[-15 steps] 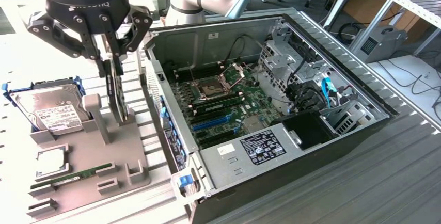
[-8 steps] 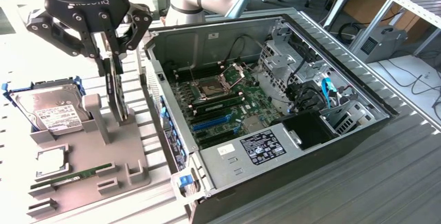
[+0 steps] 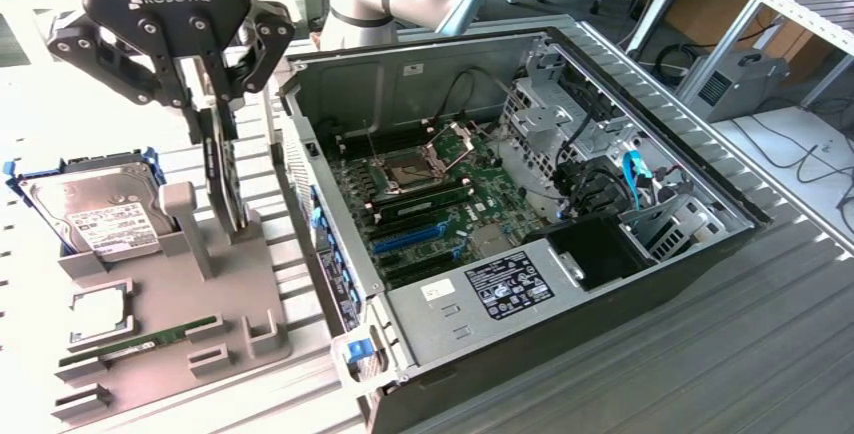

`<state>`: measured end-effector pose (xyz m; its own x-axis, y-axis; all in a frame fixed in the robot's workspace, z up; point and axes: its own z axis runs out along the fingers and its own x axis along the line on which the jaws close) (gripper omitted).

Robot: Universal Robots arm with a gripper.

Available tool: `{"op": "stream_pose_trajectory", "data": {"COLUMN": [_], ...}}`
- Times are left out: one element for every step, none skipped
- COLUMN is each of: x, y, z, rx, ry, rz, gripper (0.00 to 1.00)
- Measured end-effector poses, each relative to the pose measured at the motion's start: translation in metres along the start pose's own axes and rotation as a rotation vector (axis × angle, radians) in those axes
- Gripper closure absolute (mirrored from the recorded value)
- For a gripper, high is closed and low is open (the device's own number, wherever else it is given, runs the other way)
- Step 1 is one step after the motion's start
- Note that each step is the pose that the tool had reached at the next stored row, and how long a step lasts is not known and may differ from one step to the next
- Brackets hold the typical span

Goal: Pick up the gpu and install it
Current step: 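Pick up the gpu and move the gpu toward the slot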

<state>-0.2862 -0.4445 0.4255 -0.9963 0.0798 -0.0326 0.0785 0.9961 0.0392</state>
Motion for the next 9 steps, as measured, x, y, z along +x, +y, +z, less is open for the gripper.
{"op": "stream_pose_trajectory", "data": {"x": [0.0000, 0.0000, 0.0000, -0.0001, -0.0001, -0.0001, -0.0001, -0.0002, -0.0002], "y": [0.0000, 0.0000, 0.0001, 0.0001, 0.0001, 0.0001, 0.0002, 0.0002, 0.0002], "z": [-0.0004, -0.0009, -0.0014, -0.0018, -0.0023, -0.0027, -0.0035, -0.0041, -0.0047], "rx": [-0.0001, 0.0000, -0.0001, 0.0000, 0.0000, 0.0000, 0.0000, 0.0000, 0.0000], "ry": [-0.0001, -0.0001, -0.0001, 0.0000, 0.0000, -0.0001, -0.0001, -0.0001, 0.0000], "rz": [0.000, 0.000, 0.000, 0.000, 0.000, 0.000, 0.000, 0.000, 0.000], "gripper": [0.73, 0.73, 0.73, 0.73, 0.73, 0.73, 0.73, 0.73, 0.73]}}
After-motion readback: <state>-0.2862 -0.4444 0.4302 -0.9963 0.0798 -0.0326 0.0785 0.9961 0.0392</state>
